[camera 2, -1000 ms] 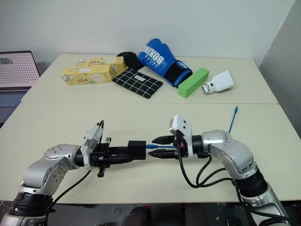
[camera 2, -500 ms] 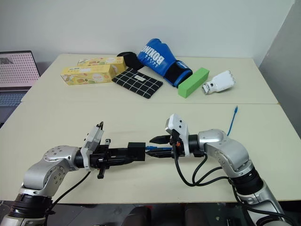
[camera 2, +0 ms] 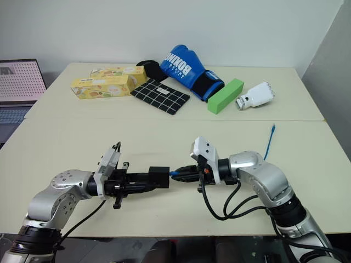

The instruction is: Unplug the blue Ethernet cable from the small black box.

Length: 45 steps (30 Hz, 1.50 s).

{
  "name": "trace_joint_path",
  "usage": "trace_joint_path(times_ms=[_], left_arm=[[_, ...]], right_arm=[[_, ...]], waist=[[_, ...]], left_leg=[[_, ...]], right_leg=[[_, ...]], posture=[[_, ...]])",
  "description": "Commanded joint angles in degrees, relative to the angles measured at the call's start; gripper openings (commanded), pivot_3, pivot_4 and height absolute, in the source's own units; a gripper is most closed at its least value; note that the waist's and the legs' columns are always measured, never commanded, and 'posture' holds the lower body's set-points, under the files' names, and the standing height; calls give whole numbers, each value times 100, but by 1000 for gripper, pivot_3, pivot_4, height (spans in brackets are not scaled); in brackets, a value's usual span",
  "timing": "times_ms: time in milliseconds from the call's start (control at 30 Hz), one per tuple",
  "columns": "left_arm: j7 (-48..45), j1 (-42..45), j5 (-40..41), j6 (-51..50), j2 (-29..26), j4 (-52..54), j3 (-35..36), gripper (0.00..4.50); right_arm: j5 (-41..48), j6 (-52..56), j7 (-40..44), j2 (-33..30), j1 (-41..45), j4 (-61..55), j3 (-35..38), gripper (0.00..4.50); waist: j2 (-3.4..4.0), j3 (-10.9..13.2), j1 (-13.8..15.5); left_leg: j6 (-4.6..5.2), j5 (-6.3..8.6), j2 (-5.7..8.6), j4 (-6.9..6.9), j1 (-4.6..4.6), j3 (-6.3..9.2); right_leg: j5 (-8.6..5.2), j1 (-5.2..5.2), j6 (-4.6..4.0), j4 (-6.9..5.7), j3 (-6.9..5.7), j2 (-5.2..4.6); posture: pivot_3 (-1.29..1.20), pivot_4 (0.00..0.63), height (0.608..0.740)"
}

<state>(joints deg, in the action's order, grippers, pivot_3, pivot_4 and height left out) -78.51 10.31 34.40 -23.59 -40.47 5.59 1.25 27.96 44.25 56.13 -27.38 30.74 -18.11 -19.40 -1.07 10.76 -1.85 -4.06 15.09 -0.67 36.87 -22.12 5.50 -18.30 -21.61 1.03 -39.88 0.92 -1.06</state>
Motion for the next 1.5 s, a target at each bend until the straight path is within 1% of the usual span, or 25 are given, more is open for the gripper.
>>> trace_joint_path(times_ms=[33, 200, 233, 367, 400, 533, 767, 1233, 1300, 1333, 1433, 1500], left_arm=[[-54, -39, -24, 51, -45, 129, -57, 792], [-4, -52, 29, 10, -32, 191, -74, 792], [-4, -55, 34, 6, -34, 192, -74, 792], [15, -47, 76, -40, -29, 189, -44, 792], [10, -42, 78, -43, -30, 181, -40, 792], [6, -28, 101, -76, -14, 169, -18, 792], [57, 38, 165, -153, 39, 157, -22, 792], [69, 22, 118, -144, 65, 206, -62, 792], [56, 3, 106, -131, 57, 214, -71, 792], [46, -6, 97, -121, 51, 214, -75, 792], [11, -18, 73, -97, 27, 212, -87, 792], [-30, -23, 51, -71, -1, 191, -85, 792]], right_arm=[[26, -112, 186, -111, 189, -53, 68, 28], [58, -168, 264, -82, 237, 21, 116, 27], [43, -198, 294, -94, 243, 30, 108, 729], [300, -21, 512, -285, 120, -187, 210, 1607], [396, 62, 559, -330, 79, -239, 242, 1674], [551, 198, 409, -303, -62, -280, 342, 1674], [438, 168, -64, 29, -184, -148, 356, 1674], [537, 261, -80, 73, -146, -136, 344, 1674], [545, 271, -66, 66, -142, -125, 345, 1303], [552, 275, -42, 51, -142, -121, 344, 1235], [571, 282, 47, -9, -142, -116, 336, 485], [600, 282, 157, -82, -128, -102, 334, 125]], waist=[[0, 0, 0], [0, 0, 0], [0, 0, -1], [0, 0, 0], [0, 0, 0], [0, 0, 1], [0, 0, -4], [0, 0, -3], [0, 0, -2], [0, 0, -3], [0, 0, -2], [0, 0, -2]], left_leg=[[0, 0, 0, 0, 0, 0], [0, 0, 0, 0, 0, 0], [0, 0, 0, 0, 0, 0], [0, 0, 0, 0, 0, -1], [0, 0, 0, 0, -1, 0], [0, 0, 0, 0, -2, 1], [0, 0, -1, -1, -2, 0], [0, 0, 0, 0, -2, -1], [0, 0, 0, 0, -2, -1], [0, 0, 0, 0, -2, -1], [0, 0, 0, 0, -2, -1], [0, 0, 0, 0, -2, -1]], right_leg=[[0, 0, 0, 0, 0, 0], [0, 0, 0, 0, 0, 0], [0, 0, 0, 0, 0, 0], [0, -1, 0, 0, 0, 0], [0, -1, 0, 0, 0, 0], [0, 0, 0, 1, -1, 0], [0, -3, 0, -1, 0, 2], [0, -2, 0, 0, 0, 1], [0, -2, 0, 0, 0, 1], [0, -2, 0, -1, 0, 1], [0, -2, 0, 0, 0, 1], [0, -2, 0, 0, 0, 1]], posture=[[0, 150, 740], [0, 150, 740], [0, 150, 740], [0, 150, 740], [0, 150, 740], [0, 150, 740], [0, 150, 740], [0, 150, 740], [0, 150, 740], [0, 150, 740], [0, 150, 740], [0, 150, 740]])
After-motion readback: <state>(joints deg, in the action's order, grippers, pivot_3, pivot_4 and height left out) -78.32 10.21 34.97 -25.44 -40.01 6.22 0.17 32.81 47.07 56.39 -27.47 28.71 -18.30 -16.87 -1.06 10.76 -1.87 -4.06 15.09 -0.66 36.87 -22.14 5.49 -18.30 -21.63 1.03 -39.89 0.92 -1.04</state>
